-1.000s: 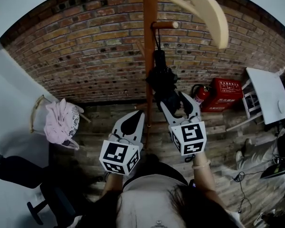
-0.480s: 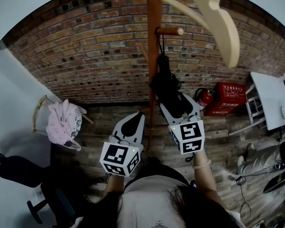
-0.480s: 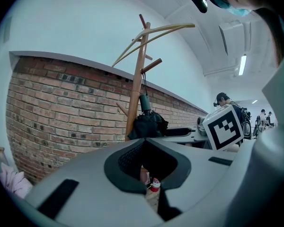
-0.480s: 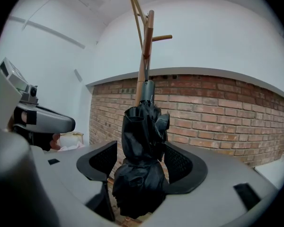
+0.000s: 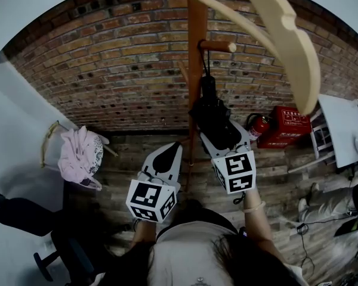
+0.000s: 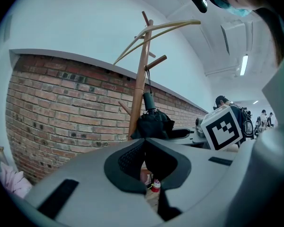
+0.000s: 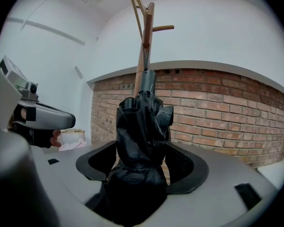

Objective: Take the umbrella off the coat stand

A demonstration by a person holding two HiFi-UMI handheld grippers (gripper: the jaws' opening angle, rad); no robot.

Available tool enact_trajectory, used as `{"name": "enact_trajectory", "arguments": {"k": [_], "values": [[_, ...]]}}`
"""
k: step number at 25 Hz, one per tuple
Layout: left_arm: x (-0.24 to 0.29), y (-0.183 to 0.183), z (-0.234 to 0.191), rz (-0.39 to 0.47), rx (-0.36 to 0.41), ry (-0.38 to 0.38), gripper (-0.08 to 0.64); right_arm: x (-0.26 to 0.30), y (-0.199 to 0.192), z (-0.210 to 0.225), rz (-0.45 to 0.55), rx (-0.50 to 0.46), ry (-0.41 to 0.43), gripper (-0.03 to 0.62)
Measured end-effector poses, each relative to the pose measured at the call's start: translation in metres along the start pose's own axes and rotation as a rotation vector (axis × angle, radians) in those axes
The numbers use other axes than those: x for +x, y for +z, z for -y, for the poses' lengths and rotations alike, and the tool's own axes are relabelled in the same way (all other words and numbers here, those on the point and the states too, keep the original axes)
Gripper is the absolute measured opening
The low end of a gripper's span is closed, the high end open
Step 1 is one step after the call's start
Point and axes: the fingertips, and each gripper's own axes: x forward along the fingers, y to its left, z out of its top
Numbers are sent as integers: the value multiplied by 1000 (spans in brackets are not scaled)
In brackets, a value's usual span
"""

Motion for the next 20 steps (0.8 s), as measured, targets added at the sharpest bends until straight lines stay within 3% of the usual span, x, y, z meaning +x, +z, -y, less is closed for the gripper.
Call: {"name": "enact_trajectory", "arguments": {"k": [20], "values": [[10, -4, -22, -8, -13, 24, 9, 30, -9, 1, -69, -3, -1, 313]]}}
